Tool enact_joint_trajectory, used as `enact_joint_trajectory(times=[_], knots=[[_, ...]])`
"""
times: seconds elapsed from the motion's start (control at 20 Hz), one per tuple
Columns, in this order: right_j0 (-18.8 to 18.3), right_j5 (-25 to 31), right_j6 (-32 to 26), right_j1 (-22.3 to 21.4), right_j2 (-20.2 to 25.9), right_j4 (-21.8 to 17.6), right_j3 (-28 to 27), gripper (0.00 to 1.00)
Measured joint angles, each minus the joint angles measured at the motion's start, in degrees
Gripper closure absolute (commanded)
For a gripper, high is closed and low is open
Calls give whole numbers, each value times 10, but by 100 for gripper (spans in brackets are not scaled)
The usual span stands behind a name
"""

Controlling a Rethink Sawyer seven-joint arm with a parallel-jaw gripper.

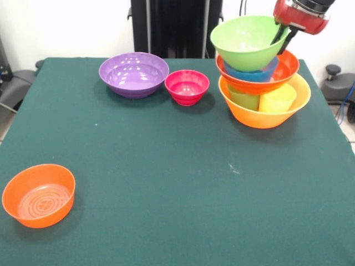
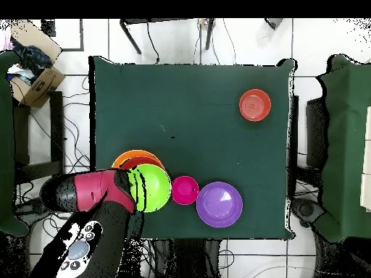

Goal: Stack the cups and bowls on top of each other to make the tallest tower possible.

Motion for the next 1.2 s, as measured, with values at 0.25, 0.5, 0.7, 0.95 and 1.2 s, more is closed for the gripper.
enact_joint_trajectory(times=[0.25,0.5,0.7,0.95,1.2], knots=[[0,0,0,13,0,3,-16,100],[1,0,0,25,0,3,-33,100],[1,0,0,29,-1,3,-40,100],[1,0,0,31,-3,3,-45,100],[1,0,0,35,-5,3,-52,0]])
